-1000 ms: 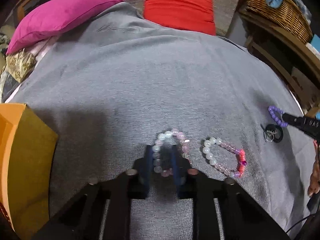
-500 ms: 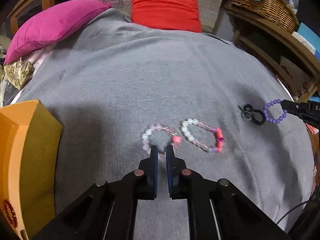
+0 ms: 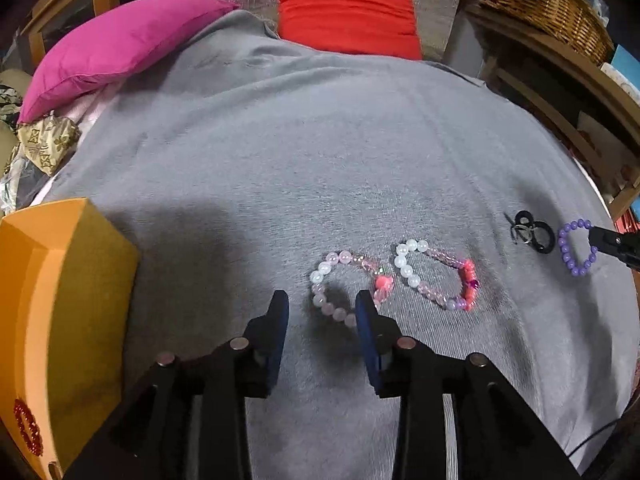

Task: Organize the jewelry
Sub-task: 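Close the left tool on a pink-and-white bead bracelet while the right tool holds the purple bracelet, then lift both held bracelets off the bed toward the orange box, then carry both bracelets into the orange box and open both tools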

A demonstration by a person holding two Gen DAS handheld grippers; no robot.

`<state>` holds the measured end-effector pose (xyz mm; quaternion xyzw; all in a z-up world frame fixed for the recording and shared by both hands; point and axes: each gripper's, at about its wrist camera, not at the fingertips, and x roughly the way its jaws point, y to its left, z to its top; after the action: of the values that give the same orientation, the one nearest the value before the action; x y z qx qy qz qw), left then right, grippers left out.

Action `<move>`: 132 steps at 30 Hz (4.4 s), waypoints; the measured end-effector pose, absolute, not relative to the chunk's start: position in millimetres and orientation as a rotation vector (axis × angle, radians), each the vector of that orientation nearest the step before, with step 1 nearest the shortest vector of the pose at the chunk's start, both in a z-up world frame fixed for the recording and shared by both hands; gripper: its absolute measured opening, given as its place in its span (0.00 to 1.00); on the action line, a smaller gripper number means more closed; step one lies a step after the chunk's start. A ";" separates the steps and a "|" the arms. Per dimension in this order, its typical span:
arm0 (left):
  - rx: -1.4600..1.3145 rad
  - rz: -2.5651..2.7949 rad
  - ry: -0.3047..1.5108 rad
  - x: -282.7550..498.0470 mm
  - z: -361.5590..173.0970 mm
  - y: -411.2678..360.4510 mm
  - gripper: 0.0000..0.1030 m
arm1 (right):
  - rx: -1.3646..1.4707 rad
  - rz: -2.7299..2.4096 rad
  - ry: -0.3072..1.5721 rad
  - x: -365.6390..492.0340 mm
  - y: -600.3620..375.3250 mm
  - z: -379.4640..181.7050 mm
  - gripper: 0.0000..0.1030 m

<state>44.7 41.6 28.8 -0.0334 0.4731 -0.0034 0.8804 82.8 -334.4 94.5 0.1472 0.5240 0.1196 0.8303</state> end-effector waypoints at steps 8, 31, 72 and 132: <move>-0.079 -0.024 0.997 58.4 19.6 36.8 0.27 | 0.315 0.221 1.172 89.8 -349.6 80.7 0.13; -0.029 -0.129 0.970 18.7 41.7 27.9 0.08 | 0.157 0.228 1.061 79.9 -312.9 97.7 0.10; -0.074 -0.135 0.990 47.2 29.6 19.3 0.09 | 0.076 0.234 1.108 87.3 -302.9 72.0 0.10; -0.438 0.417 0.943 -64.9 65.1 276.3 0.07 | 0.094 0.882 0.958 -6.3 66.3 128.5 0.11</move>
<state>-64.9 276.3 65.1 -0.2075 0.4470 0.1976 0.8474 -6.3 66.3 128.5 0.0439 0.4457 0.4101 0.7945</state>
